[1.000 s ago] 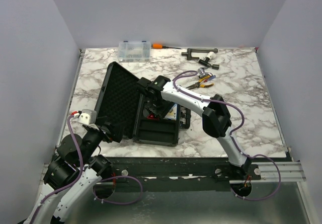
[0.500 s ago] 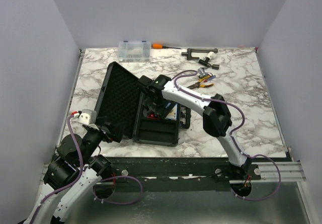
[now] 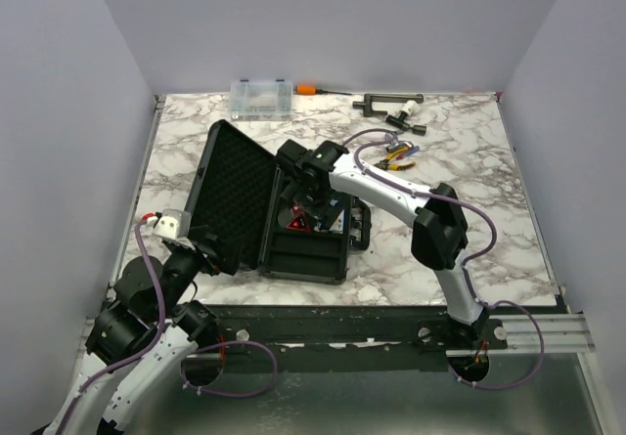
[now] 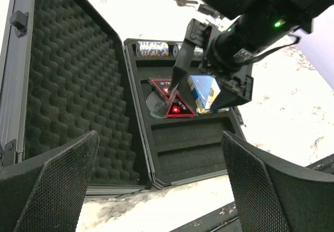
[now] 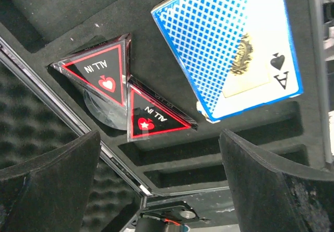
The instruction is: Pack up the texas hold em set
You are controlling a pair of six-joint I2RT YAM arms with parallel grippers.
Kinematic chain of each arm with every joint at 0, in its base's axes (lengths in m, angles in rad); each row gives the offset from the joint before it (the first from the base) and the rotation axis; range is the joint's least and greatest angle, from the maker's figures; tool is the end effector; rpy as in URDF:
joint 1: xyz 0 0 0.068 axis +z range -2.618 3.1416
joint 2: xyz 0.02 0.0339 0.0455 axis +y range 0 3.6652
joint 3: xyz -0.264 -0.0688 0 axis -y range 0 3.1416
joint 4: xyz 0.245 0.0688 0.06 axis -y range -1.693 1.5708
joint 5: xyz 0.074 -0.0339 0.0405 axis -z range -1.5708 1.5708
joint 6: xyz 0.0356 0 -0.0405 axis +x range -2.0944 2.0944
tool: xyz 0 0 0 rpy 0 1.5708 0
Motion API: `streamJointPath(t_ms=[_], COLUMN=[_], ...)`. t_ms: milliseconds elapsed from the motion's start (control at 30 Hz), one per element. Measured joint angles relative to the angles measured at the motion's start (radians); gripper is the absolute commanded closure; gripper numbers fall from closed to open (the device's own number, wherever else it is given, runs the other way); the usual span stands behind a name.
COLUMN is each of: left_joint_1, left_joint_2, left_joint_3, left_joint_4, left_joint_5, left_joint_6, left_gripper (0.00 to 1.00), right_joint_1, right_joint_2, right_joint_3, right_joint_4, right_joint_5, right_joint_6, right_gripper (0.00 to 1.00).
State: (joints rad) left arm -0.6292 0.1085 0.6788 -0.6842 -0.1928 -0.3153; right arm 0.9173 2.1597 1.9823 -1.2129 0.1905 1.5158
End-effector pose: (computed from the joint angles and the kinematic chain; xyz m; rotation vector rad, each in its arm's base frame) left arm 0.0360 -0.0178 0.3125 0.1213 1.7080 -0.5454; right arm 0.2716 0.3436 0.2417 0.8780 2.7610 0.1499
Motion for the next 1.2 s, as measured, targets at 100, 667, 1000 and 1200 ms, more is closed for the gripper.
streamJointPath(t_ms=[100,667,1000,1200], left_joint_1=[0.000,0.000,0.163,0.457], left_joint_2=[0.037,0.457,0.737,0.849], left_joint_3=[0.017,0.583,0.691,0.700], left_joint_4=[-0.009,-0.226,-0.348,-0.342], left_joint_5=[-0.002,-0.222,-0.309,-0.236], left_joint_6=[-0.003,0.002,0.023,0.048], left_gripper=[0.02,0.23,0.79,1.00], right_joint_1=[-0.003,-0.009,-0.009,-0.009], right_joint_2=[-0.047,-0.495,-0.671,-0.761], right_joint_3=[-0.032,-0.420,-0.719,-0.803], right_joint_4=[0.001,0.239,0.366,0.375], right_joint_5=[0.005,0.127,0.138,0.177], right_joint_6=[-0.029,-0.401,-0.573,-0.610], right_gripper=[0.04,0.07,0.11,0.18])
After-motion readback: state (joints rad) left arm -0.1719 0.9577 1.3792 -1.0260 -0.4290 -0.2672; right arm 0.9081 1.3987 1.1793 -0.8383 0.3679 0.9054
